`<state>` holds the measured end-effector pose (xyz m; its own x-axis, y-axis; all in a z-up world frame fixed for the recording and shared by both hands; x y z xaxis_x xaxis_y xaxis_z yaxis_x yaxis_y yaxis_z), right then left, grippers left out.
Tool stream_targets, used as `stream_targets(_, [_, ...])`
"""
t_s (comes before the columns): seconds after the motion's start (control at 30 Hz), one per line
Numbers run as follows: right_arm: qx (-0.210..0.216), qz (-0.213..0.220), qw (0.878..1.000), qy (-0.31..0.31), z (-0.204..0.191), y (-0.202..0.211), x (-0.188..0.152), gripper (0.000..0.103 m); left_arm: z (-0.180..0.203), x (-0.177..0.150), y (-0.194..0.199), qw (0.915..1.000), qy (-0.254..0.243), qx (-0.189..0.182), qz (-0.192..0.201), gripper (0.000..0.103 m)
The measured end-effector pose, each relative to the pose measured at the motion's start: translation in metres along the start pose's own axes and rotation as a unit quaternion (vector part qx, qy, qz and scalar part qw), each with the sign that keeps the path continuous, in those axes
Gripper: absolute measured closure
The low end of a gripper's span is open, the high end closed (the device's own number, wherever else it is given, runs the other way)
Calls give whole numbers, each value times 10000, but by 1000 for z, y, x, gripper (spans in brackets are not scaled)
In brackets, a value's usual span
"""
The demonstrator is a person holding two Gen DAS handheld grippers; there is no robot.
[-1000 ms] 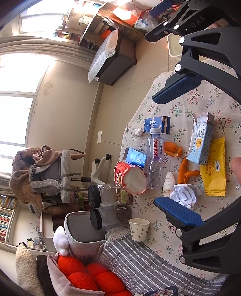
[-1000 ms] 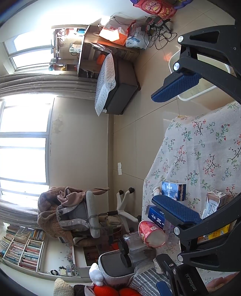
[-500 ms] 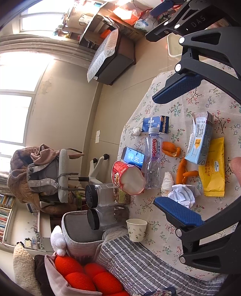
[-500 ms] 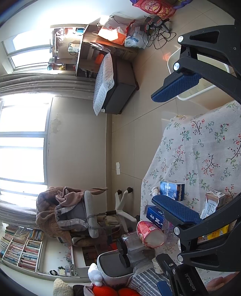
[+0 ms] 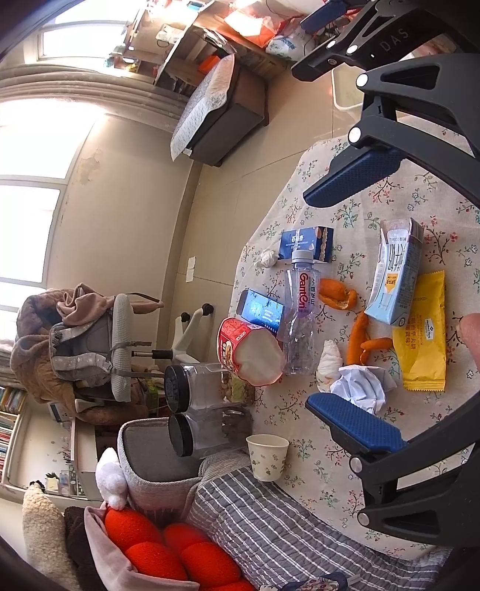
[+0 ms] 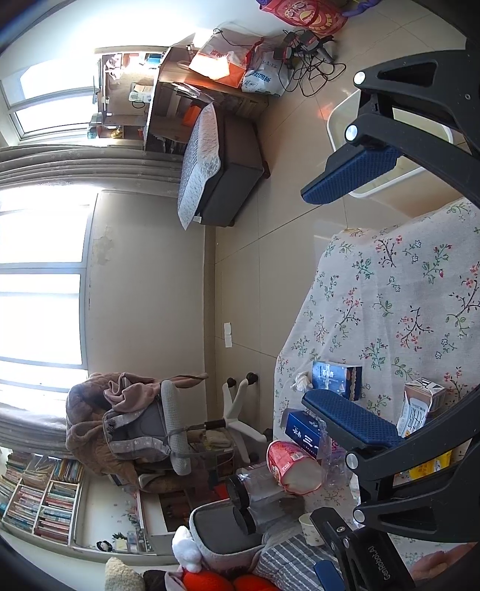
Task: Collect trash
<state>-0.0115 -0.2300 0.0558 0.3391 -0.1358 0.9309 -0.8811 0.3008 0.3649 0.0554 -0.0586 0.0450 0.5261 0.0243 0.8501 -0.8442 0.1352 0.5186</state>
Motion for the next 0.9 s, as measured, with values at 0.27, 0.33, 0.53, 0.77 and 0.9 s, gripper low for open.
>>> stream_targets(0.27, [130,-1097,9937,-170,4,-30,-13,7,-32,18,-26,9976,304,341,-518,6])
stream_targets(0.33, [240,-1255,9912,-338,6,-37,-17,7,-46,26,-36,9959,451,362,-693,6])
stream_targets(0.53, [421,-1736,9825,-535,8,-55,-27,7,-88,51,-78,9872,666,313,-1412,6])
stream_targets(0.77, [442,-2257,9720,-473,9,-72,-38,7,-122,6,-132,9552,926,415,-2779,6])
stream_targets(0.9, [518,-2477,9662,-499,5,-82,-45,7,-138,-22,-148,9319,1464,422,-3292,6])
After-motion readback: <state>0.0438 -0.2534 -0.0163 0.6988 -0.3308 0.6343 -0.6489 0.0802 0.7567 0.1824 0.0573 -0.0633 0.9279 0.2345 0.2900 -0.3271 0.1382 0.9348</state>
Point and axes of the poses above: each gripper's, at about its wrist camera, not at the fingertips, and y roughly against the way its jaws point, z to its right, x to its top, the point moved 1 cm from there along -y, roughly the way its jaws point, and after that the axes turned 5 degrees about z, right-handed, at the moved point
